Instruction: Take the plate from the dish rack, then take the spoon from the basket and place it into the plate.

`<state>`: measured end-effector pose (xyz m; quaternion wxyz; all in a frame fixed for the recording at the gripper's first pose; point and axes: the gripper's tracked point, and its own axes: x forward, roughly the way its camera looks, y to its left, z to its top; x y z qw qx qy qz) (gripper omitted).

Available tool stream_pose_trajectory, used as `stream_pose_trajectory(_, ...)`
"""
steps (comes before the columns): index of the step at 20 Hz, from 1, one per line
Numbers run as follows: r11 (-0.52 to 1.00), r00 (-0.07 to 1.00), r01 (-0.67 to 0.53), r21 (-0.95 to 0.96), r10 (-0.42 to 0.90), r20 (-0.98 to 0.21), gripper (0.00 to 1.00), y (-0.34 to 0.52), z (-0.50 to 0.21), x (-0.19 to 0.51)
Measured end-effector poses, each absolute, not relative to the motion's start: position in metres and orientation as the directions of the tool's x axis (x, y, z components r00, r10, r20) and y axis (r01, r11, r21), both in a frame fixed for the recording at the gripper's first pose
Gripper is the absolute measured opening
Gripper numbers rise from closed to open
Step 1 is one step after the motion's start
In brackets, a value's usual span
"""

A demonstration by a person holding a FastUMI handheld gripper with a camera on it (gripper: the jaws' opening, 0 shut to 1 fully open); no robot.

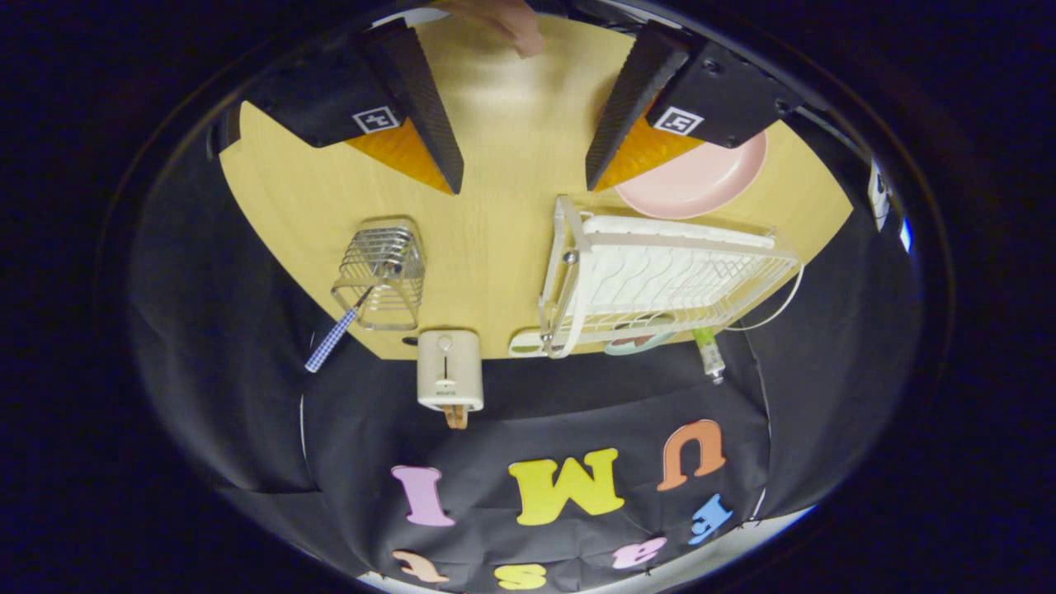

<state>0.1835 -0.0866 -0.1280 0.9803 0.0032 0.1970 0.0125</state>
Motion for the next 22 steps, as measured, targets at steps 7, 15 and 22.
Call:
stream_pose_trajectory(7,0.996,0.974,0.042,0.078,-0.023,-0.225,0.98,-0.181,-0.090,0.209)
stream_pose_trajectory(15,0.992,0.995,0.090,0.092,-0.085,-0.055,0.99,-0.248,-0.040,0.278)
stream_pose_trajectory(22,0.989,0.988,0.130,0.064,-0.124,-0.090,0.83,-0.254,-0.044,0.336)
